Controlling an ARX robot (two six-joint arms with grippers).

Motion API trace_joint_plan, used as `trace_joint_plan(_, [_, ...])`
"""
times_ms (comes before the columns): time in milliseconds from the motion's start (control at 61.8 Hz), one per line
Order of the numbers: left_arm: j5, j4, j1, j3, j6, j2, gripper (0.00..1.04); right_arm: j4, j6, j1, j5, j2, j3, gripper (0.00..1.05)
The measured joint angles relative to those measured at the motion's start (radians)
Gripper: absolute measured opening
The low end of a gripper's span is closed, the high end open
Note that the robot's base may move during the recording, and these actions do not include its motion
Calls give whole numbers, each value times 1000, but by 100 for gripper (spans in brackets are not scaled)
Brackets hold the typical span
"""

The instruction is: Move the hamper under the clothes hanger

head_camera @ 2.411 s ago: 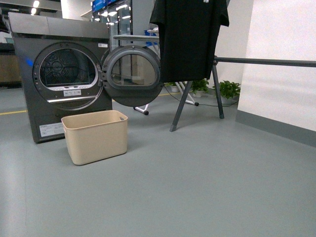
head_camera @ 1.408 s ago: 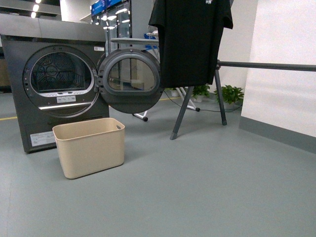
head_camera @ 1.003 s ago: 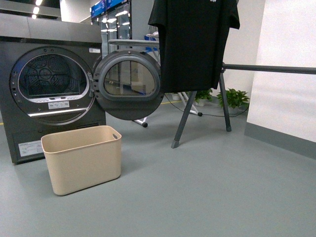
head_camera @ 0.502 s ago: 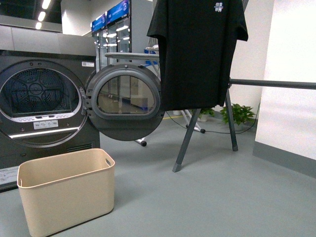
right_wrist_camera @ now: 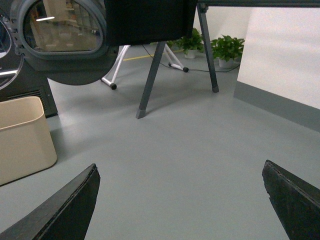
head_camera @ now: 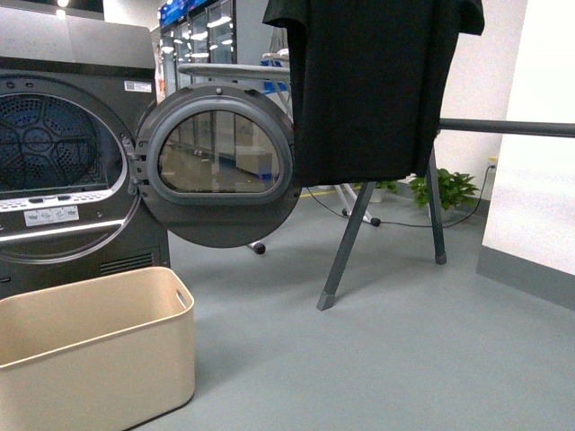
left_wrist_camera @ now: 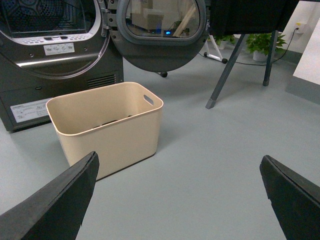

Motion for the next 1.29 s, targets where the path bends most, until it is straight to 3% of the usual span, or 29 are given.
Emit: trace_joint_plan(1294, [1,0,0,0,0,0,98,0,0,0,0,0,0,97])
